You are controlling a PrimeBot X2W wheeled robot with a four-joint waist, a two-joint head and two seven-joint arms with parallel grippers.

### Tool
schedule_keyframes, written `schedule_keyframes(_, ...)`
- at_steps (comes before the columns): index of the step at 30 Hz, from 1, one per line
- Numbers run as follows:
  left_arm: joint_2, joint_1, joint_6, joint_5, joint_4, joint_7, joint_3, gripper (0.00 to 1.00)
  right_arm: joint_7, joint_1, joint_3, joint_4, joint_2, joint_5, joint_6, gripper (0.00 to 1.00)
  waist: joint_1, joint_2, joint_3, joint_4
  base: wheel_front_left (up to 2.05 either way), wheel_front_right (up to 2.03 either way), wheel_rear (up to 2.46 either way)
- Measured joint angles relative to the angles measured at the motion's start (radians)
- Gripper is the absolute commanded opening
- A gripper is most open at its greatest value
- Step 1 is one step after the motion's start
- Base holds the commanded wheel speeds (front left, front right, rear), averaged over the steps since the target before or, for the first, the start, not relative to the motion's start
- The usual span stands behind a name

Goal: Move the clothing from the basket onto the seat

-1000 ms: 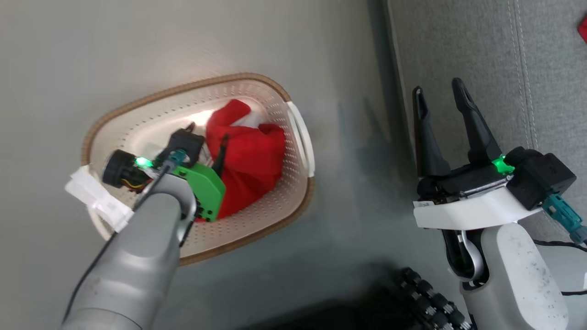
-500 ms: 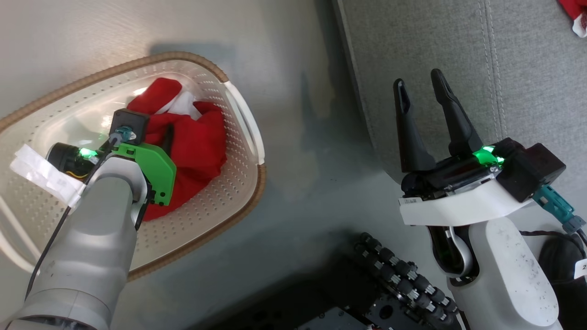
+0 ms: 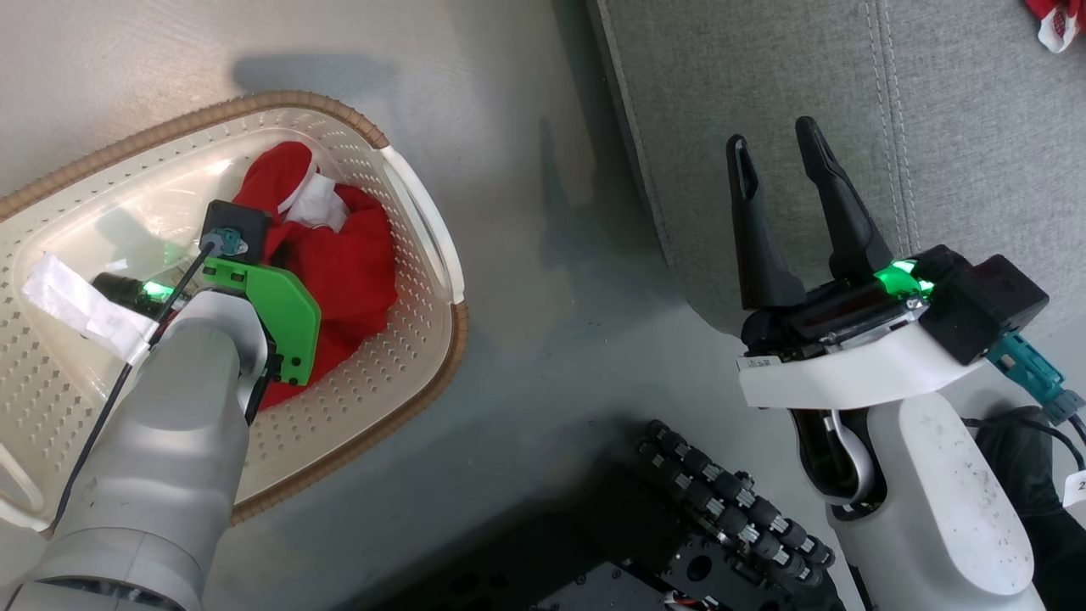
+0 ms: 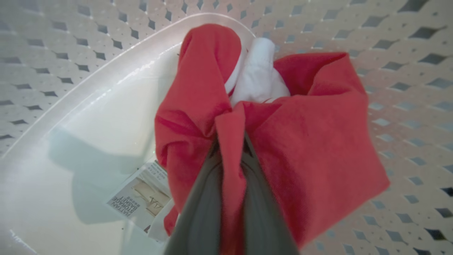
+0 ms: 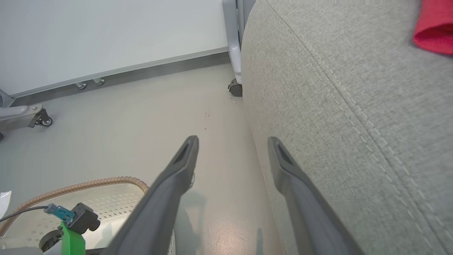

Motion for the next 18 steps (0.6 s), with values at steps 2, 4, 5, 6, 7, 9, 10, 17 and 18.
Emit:
schedule_keyframes(2,0.0,0.0,0.003,0.002,0.001,-0.014,-0.008,0.0,0.0,0.0,-0.004,0.003,0.0,-0.003,0.0,1.0,0.0,0.0,-0.007,0.0,0.0,0.0,0.0)
schedule_keyframes(4,-0.002,0.0,0.008,0.006,0.002,-0.026,-0.018,0.0,0.0,0.0,-0.007,0.005,0.0,-0.007,0.0,1.0,0.0,0.0,-0.017,0.001,0.0,0.0,0.0)
schedule_keyframes(5,-0.004,0.0,0.008,0.011,0.002,-0.036,-0.025,0.0,0.0,0.0,-0.009,0.005,0.0,-0.008,0.0,1.0,-0.0001,0.0,-0.024,0.002,0.0,0.0,0.0)
schedule_keyframes(6,-0.008,0.001,0.008,0.011,0.002,-0.046,-0.03,0.0,0.0,0.001,-0.013,0.006,0.0,-0.013,0.0,1.0,0.0,0.0,-0.032,0.004,0.0,0.0,0.0)
schedule_keyframes(7,-0.012,0.003,0.008,0.012,0.001,-0.055,-0.034,0.0,0.0,0.001,-0.016,0.006,0.0,-0.019,0.0,1.0,0.0,0.0,-0.04,0.005,0.0,0.0,0.0)
schedule_keyframes(9,-0.024,0.008,0.008,0.018,-0.005,-0.084,-0.044,0.0,0.0,0.003,-0.022,0.007,0.0,-0.035,0.0,1.0,0.0,0.0,-0.06,0.011,0.0,0.0,0.0)
schedule_keyframes(10,-0.03,0.013,0.007,0.018,-0.011,-0.097,-0.049,0.0,-0.001,0.005,-0.027,0.007,0.0,-0.043,0.0,1.0,0.0,0.0,-0.071,0.014,0.0,0.0,0.0)
schedule_keyframes(17,-0.067,0.063,-0.002,0.006,-0.062,-0.15,-0.072,0.0,-0.001,0.033,-0.056,0.02,0.001,-0.102,0.0,1.0,-0.0001,0.0,-0.155,0.05,0.0,0.0,0.0)
schedule_keyframes(18,-0.07,0.071,-0.002,0.002,-0.076,-0.155,-0.076,0.0,-0.001,0.039,-0.06,0.023,0.002,-0.109,0.0,1.0,-0.0001,0.0,-0.171,0.058,0.0,0.0,0.0)
